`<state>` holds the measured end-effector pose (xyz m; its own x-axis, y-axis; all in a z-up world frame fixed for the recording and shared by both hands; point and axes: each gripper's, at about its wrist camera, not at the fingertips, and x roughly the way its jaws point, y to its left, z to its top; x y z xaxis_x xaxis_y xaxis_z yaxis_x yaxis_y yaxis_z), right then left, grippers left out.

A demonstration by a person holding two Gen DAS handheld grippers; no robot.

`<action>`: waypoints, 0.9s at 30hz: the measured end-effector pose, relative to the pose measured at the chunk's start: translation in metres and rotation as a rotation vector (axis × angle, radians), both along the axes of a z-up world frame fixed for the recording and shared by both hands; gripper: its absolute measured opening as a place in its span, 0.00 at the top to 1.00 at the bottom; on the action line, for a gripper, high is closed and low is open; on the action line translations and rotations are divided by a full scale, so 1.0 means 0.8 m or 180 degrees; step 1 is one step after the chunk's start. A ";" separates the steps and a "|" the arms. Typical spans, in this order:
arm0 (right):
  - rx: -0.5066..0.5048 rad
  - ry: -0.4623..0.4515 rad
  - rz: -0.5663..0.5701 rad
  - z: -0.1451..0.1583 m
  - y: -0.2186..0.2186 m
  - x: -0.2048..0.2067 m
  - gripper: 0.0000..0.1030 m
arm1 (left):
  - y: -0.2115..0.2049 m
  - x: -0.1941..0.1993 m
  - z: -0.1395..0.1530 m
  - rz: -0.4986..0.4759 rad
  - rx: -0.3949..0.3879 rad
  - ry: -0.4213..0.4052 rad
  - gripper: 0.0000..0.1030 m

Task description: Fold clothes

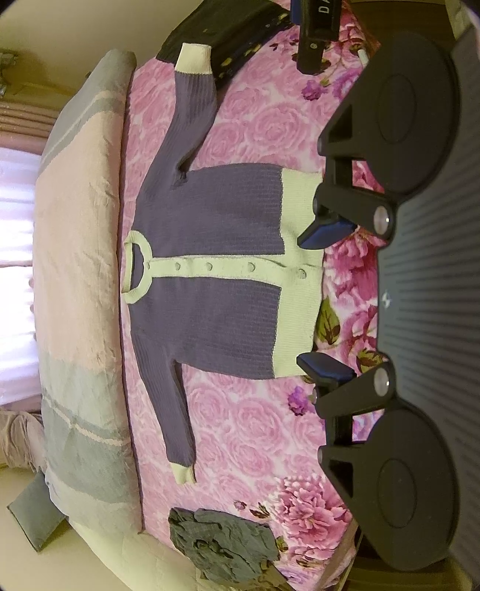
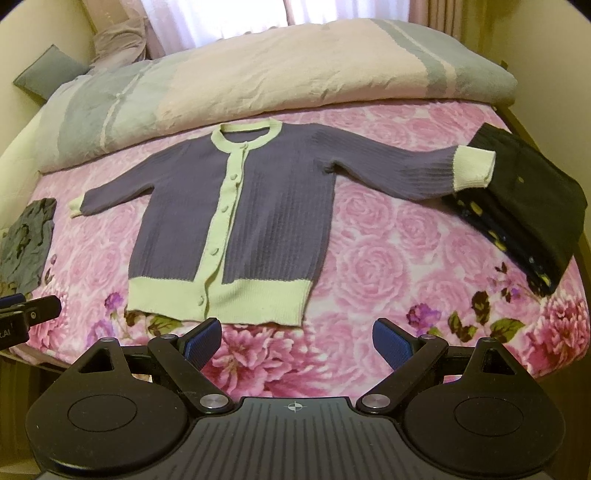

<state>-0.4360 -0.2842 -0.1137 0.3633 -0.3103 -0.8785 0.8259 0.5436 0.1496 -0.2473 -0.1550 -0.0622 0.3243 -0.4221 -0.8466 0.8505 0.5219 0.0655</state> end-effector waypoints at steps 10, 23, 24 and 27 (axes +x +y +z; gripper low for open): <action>0.0020 -0.0001 0.0301 -0.004 -0.004 0.029 0.11 | 0.016 0.016 0.000 0.0287 0.0028 -0.0022 0.44; 0.0232 0.0072 0.0604 -0.025 -0.002 0.078 0.11 | 0.030 0.051 -0.008 0.0585 0.0183 0.0023 0.41; 0.0249 0.0087 0.0612 -0.027 -0.003 0.081 0.11 | 0.028 0.056 -0.010 0.0593 0.0195 0.0039 0.41; 0.0318 0.0140 0.0564 -0.036 -0.010 0.089 0.11 | 0.017 0.074 -0.019 0.0585 0.0241 0.0108 0.41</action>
<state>-0.3649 -0.2922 -0.1423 0.3652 -0.1556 -0.9178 0.7256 0.6653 0.1759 -0.1884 -0.1414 -0.0778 0.3607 -0.2930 -0.8855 0.7437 0.6633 0.0834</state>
